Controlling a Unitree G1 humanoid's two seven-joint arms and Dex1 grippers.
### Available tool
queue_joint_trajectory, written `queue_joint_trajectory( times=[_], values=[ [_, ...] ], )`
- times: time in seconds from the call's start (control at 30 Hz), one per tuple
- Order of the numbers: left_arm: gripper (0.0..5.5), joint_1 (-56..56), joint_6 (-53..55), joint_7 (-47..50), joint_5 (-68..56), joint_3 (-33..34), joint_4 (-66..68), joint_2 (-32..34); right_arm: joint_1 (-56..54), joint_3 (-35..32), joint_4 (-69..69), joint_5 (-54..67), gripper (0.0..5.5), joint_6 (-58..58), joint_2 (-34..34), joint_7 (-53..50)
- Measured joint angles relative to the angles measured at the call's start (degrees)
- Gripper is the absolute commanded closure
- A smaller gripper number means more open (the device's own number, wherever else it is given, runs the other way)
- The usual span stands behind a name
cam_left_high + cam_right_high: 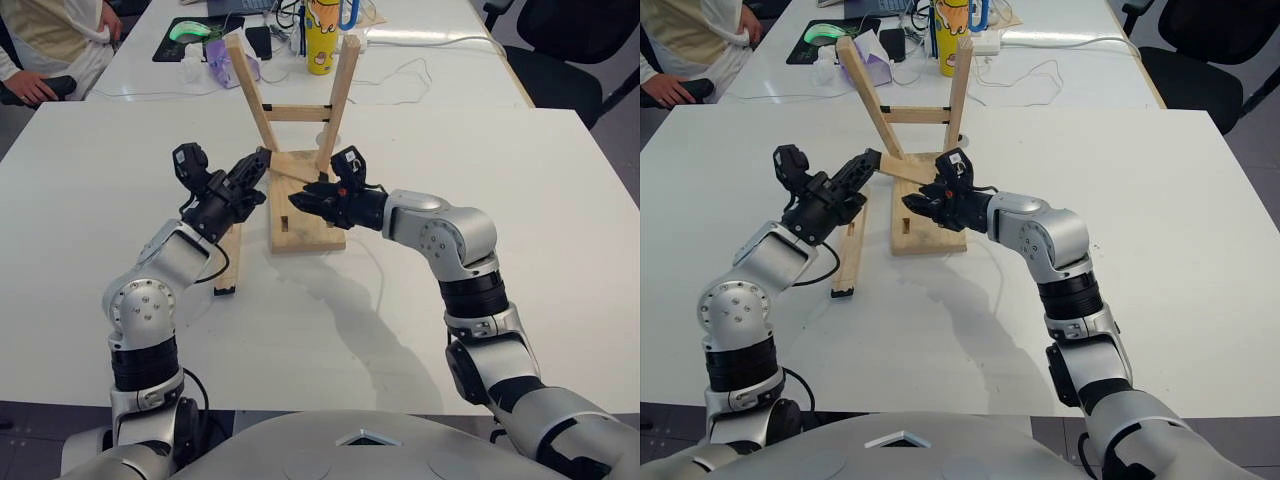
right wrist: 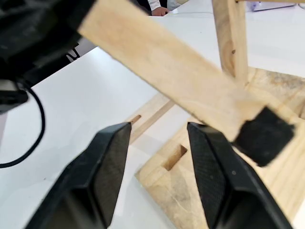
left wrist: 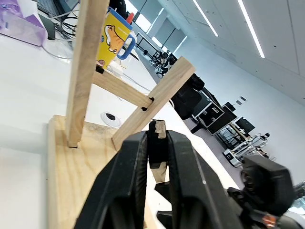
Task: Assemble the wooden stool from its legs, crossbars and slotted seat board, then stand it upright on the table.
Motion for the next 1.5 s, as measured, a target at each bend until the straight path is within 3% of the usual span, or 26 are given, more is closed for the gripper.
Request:
queue_joint_trajectory(
  times=[0.23, 0.5, 0.67, 0.93, 1.5],
  values=[
    [5.03, 0.45, -2.77, 1.93, -0.55, 9.39, -0.08, 2.78, 2.23, 0.02, -7.38, 2.57, 3.33, 3.29, -5.76, 5.52],
    [5.03, 8.93, 10.90, 8.43, -16.16, 18.65, -4.33, 16.53, 4.87, -4.11, -7.25, 1.12, 3.33, 2.86, -8.67, 2.56],
    [5.03, 8.28, 16.01, 10.42, -19.38, 17.68, -2.03, 23.11, 8.63, -5.22, -8.06, 0.12, 3.33, 2.61, -8.60, -0.60],
    [5.03, 5.78, 15.58, 10.81, -15.92, 13.00, -1.00, 23.05, 9.32, -5.10, -8.28, -0.28, 3.33, 1.16, -7.35, -2.41],
    [5.03, 6.34, 12.79, 9.94, -9.06, 12.46, 0.41, 21.51, 9.80, -4.36, -8.18, -0.35, 3.33, 0.60, -7.72, -2.36]
  ],
)
